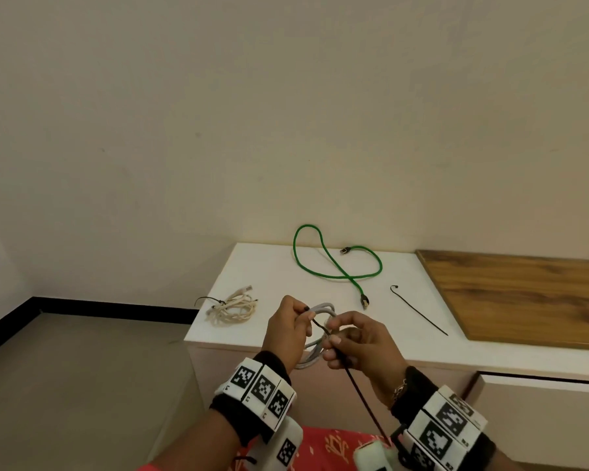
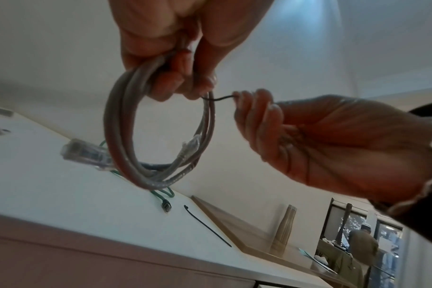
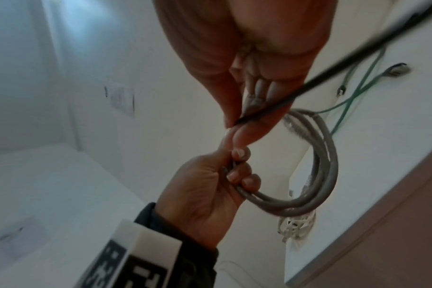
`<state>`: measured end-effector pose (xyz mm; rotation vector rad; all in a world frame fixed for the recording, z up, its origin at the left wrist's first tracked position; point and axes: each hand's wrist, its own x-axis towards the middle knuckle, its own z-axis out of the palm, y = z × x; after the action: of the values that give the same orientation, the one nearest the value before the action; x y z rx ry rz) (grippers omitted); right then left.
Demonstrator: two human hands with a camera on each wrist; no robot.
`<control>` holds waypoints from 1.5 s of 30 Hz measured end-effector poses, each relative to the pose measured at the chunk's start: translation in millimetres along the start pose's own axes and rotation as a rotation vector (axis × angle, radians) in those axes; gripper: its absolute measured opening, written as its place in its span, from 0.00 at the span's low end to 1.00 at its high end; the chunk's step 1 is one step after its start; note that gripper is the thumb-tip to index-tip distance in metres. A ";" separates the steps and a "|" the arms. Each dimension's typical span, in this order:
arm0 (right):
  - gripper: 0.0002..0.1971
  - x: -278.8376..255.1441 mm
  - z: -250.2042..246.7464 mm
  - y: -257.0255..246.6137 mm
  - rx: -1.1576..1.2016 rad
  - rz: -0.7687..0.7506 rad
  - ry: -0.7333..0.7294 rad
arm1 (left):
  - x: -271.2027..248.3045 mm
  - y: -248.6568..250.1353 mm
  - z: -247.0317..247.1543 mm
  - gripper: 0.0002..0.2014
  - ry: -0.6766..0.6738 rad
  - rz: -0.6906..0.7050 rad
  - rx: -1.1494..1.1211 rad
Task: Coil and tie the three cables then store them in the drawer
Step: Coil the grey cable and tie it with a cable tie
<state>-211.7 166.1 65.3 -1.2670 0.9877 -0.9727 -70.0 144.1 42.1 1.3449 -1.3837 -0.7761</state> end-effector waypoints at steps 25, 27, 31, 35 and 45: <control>0.05 -41.8 -25.2 -37.3 -0.117 -0.031 0.038 | -17.2 23.9 11.9 0.05 -0.132 0.082 0.074; 0.05 -39.5 -27.1 -36.6 -0.104 0.010 0.054 | -17.8 24.3 12.7 0.06 -0.156 0.069 0.045; 0.04 -36.4 -29.2 -32.8 -0.115 0.061 0.076 | -19.6 26.2 13.7 0.04 -0.180 0.067 0.005; 0.04 -35.2 -27.9 -26.9 -0.120 0.104 0.100 | -21.7 28.0 13.9 0.03 -0.183 0.072 -0.039; 0.04 -32.2 -28.6 -22.0 -0.079 0.111 0.151 | -27.3 35.7 20.1 0.04 -0.195 0.021 -0.164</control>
<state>-249.1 187.4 87.3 -1.2031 1.2113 -0.9617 -103.8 172.7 63.8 1.1494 -1.4483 -1.0057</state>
